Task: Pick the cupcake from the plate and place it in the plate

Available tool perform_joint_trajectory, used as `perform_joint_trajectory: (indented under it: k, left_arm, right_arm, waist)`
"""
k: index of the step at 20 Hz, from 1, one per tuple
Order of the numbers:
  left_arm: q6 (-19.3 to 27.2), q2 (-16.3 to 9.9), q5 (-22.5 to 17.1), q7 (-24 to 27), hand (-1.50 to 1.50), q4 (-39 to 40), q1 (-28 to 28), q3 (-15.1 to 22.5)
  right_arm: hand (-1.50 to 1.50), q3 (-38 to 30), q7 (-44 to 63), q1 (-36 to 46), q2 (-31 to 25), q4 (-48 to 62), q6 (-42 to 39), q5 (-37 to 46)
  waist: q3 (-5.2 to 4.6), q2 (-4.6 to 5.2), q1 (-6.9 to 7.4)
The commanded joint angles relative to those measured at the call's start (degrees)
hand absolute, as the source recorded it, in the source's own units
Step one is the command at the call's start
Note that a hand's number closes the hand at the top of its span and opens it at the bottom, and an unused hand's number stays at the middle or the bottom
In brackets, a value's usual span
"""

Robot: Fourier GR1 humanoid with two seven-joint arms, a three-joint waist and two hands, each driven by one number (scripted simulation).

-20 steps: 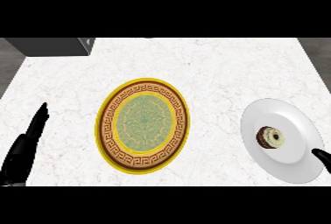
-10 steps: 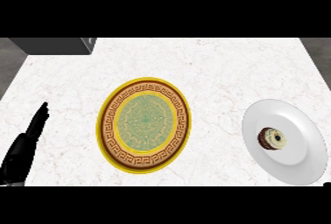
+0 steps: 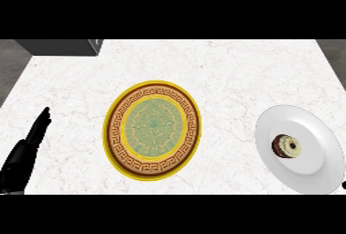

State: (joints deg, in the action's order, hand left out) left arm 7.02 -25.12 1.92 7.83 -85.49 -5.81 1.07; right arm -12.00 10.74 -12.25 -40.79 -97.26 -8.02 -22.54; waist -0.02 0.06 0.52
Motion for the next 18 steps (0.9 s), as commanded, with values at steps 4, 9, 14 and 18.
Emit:
perform_joint_trajectory:
  k: [4,9,14,18]
  left_arm:
    - [-1.89,-0.46,-0.11,-1.53,0.00,-1.75,-0.05,-1.62]
    - [-0.36,2.27,3.04,-0.93,0.00,0.72,1.65,0.14]
    - [-2.75,1.70,2.37,-1.05,0.00,1.22,1.75,-3.45]
    - [-2.23,3.72,4.09,-1.68,0.00,-4.34,-2.36,-3.20]
  right_arm:
    - [-1.50,7.02,3.13,8.41,-1.30,9.53,-6.51,6.76]
    - [-1.50,8.68,0.77,14.70,-3.79,18.73,-13.05,11.48]
    - [-1.50,10.95,-4.99,16.57,1.62,25.11,-15.09,18.47]
    - [-1.50,9.80,0.78,14.50,2.66,18.15,-17.52,17.71]
  waist:
    - [0.05,0.04,0.39]
    - [0.07,0.16,0.39]
    - [0.04,-0.01,-0.15]
    - [0.01,-0.15,-0.43]
